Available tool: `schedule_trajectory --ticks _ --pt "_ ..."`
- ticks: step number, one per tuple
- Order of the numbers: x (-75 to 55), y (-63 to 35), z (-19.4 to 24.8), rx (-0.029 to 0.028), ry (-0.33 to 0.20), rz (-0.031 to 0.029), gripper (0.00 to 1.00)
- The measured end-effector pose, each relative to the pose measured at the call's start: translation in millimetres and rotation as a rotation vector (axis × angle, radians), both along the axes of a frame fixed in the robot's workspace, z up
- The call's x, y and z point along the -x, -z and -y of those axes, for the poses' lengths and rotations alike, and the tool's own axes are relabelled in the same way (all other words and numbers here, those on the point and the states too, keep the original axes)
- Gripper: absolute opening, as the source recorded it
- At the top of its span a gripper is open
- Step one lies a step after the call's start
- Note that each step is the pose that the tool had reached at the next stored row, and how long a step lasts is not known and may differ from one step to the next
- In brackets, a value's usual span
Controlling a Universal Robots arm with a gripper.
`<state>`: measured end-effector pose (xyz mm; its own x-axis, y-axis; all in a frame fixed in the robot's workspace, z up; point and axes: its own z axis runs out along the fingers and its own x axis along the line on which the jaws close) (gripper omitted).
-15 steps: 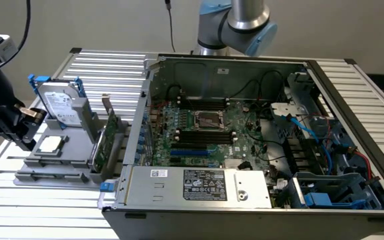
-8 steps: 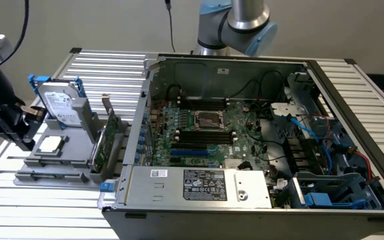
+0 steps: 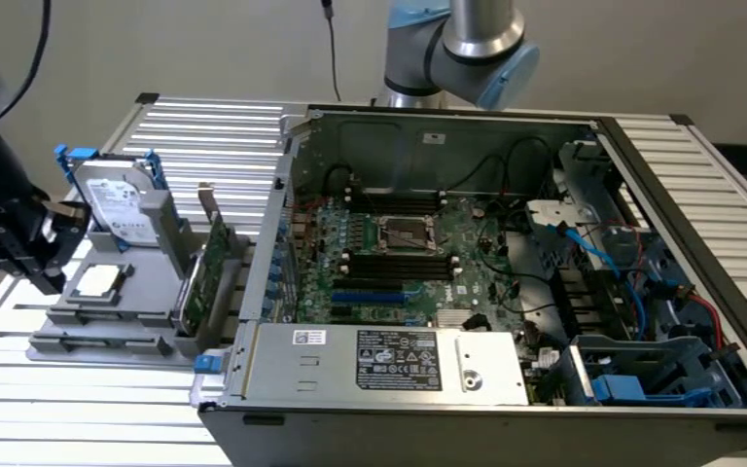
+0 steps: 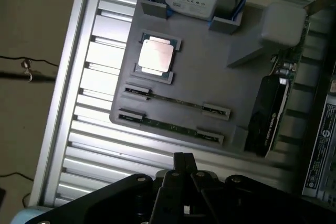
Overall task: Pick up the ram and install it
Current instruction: 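Pick up the ram and move it above insertion slot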
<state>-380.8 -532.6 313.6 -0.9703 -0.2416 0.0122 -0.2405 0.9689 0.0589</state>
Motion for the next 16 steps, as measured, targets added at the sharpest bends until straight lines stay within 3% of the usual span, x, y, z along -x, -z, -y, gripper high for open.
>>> schedule_trajectory --ticks 16 --pt "0.0 2.5 0.0 0.0001 -0.292 -0.0001 0.11"
